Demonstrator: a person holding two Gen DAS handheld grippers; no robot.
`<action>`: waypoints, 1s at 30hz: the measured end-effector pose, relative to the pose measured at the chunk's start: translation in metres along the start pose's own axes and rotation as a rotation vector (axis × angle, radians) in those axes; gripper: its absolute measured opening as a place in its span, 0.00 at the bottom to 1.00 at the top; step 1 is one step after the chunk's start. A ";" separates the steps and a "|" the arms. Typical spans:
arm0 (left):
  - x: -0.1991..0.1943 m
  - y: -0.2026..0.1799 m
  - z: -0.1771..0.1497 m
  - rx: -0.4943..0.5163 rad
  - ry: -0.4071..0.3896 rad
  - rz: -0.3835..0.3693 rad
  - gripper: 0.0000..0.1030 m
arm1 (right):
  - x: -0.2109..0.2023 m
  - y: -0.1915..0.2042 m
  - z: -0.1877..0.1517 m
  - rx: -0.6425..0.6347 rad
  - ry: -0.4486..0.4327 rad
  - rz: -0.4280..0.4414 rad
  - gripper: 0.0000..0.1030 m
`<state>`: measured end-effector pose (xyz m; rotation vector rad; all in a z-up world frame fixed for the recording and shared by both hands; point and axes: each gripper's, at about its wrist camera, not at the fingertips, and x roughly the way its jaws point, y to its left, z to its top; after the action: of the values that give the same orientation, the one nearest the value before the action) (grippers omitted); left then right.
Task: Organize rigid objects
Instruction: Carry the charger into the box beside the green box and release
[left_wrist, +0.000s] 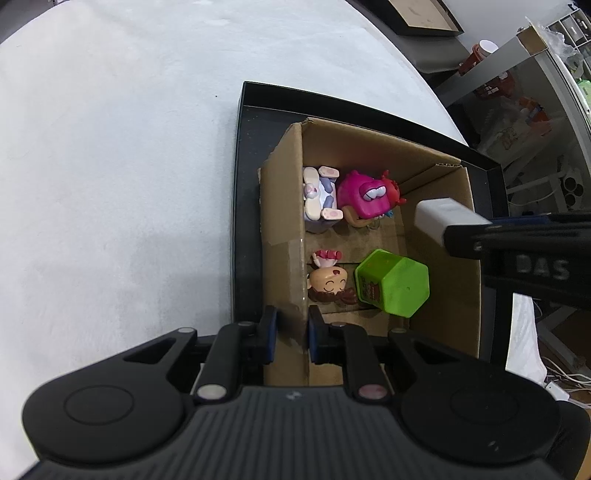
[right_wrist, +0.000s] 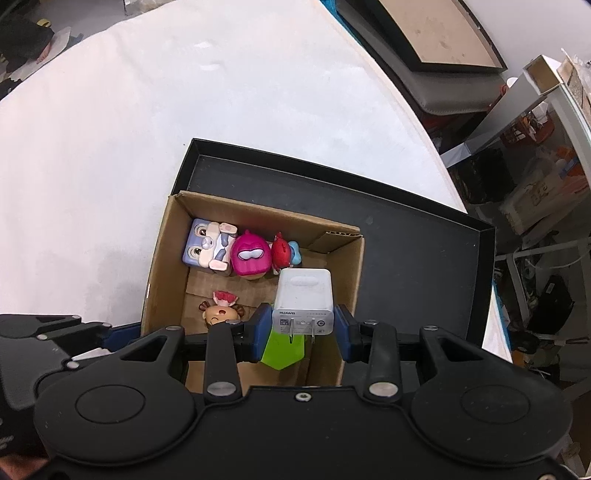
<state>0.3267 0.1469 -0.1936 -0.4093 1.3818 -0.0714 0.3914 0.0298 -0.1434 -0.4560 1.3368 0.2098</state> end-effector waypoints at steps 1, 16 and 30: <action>0.000 0.000 0.000 0.002 0.001 -0.005 0.16 | 0.003 0.000 0.000 0.003 0.004 0.000 0.35; 0.001 0.003 0.007 0.055 0.007 -0.014 0.16 | 0.037 -0.001 -0.004 0.075 0.020 0.019 0.38; 0.000 0.006 0.004 0.085 -0.001 -0.031 0.16 | 0.022 -0.025 -0.029 0.198 -0.020 0.091 0.40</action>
<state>0.3298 0.1533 -0.1947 -0.3593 1.3669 -0.1551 0.3804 -0.0078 -0.1645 -0.2258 1.3446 0.1551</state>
